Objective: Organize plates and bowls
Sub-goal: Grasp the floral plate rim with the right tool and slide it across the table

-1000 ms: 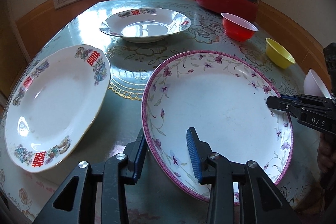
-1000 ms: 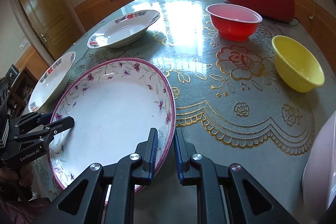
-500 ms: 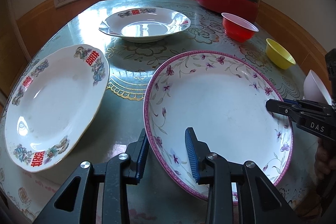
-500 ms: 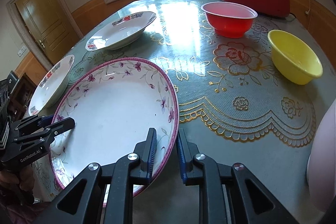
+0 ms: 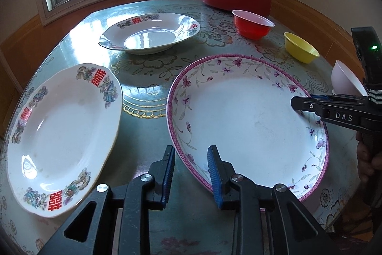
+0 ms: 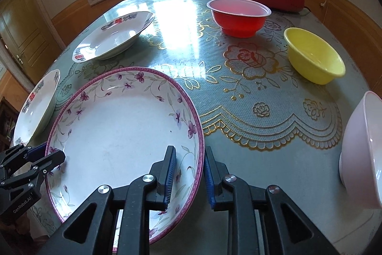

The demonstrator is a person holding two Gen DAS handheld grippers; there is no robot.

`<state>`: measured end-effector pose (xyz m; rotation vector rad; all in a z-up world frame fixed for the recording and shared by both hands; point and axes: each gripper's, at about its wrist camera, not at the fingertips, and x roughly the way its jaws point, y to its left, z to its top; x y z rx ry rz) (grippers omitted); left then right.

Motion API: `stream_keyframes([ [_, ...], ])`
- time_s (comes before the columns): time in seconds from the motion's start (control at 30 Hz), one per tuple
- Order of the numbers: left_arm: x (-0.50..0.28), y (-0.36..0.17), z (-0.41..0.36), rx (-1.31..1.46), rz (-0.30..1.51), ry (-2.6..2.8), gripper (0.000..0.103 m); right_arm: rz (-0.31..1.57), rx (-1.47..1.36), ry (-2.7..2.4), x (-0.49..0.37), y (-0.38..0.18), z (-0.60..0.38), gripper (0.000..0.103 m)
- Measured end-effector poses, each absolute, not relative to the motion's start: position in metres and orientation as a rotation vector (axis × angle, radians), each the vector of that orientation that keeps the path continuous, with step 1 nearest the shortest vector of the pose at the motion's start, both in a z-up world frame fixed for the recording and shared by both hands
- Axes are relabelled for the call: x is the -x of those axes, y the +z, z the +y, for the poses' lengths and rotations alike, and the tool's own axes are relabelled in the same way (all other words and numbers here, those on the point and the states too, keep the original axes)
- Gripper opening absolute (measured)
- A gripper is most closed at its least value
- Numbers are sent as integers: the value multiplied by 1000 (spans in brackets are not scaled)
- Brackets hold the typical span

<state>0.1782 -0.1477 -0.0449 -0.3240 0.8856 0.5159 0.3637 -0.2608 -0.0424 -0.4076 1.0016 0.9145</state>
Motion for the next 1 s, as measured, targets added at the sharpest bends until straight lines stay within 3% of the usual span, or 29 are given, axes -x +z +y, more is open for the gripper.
stream_keyframes([
  [0.2, -180, -48, -142, 334, 896, 463, 35, 1017, 381, 865, -358, -42, -264, 23],
  [1.0, -168, -37, -138, 289, 855, 454, 26, 1008, 310, 802, -357, -39, -266, 23],
])
